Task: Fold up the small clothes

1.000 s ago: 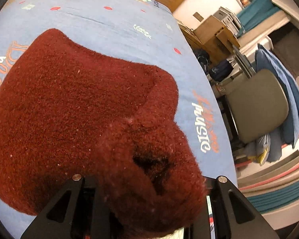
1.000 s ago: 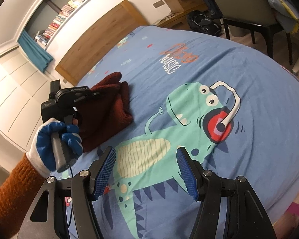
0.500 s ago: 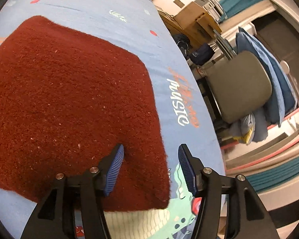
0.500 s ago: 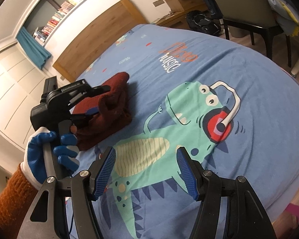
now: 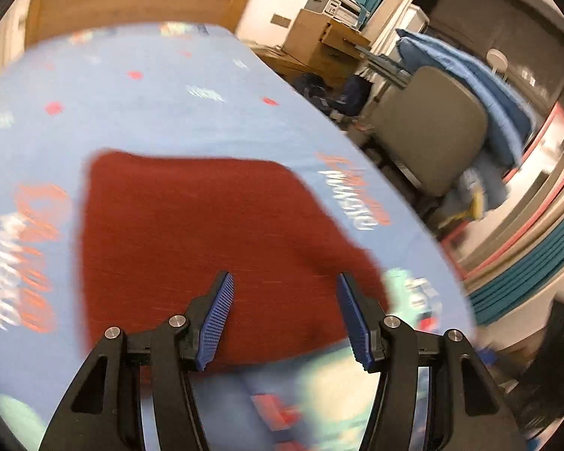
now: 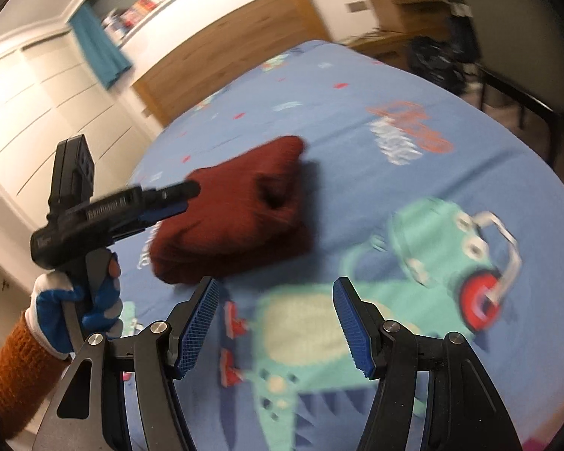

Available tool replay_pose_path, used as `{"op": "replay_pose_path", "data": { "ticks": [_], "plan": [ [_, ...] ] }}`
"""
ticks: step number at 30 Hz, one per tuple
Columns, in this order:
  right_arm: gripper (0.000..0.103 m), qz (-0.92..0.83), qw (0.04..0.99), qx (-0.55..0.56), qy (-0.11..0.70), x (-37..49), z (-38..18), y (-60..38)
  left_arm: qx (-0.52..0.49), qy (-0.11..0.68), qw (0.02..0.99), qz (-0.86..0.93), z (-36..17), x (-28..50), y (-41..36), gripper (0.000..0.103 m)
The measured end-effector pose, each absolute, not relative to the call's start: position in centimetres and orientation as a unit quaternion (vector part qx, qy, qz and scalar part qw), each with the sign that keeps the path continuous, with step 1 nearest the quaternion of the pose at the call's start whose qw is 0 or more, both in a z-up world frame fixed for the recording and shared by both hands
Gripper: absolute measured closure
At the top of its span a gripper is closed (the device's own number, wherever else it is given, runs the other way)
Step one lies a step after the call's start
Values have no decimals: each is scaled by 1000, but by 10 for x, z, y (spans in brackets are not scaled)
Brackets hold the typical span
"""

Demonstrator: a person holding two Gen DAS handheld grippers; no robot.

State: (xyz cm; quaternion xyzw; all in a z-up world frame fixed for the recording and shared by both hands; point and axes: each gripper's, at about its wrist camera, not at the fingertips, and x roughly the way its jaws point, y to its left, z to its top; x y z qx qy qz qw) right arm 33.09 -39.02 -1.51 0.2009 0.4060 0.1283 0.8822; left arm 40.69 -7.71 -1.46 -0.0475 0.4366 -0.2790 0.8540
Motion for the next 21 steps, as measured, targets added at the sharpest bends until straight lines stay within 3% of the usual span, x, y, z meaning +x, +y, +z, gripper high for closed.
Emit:
{"op": "replay_pose_path", "data": {
  "ticks": [7, 13, 15, 21],
  "plan": [
    [38, 191, 888, 141, 394, 403, -5, -316, -3, 432, 866, -252, -32, 407, -19, 52],
    [38, 155, 877, 107, 442, 458, -56, -306, 40, 443, 851, -279, -68, 394, -40, 52],
    [38, 146, 870, 112, 457, 468, -72, -313, 53, 440, 849, -289, -75, 389, -55, 47],
    [38, 133, 864, 152, 462, 486, -95, -345, 58, 440, 845, -298, -84, 387, -68, 47]
  ]
}}
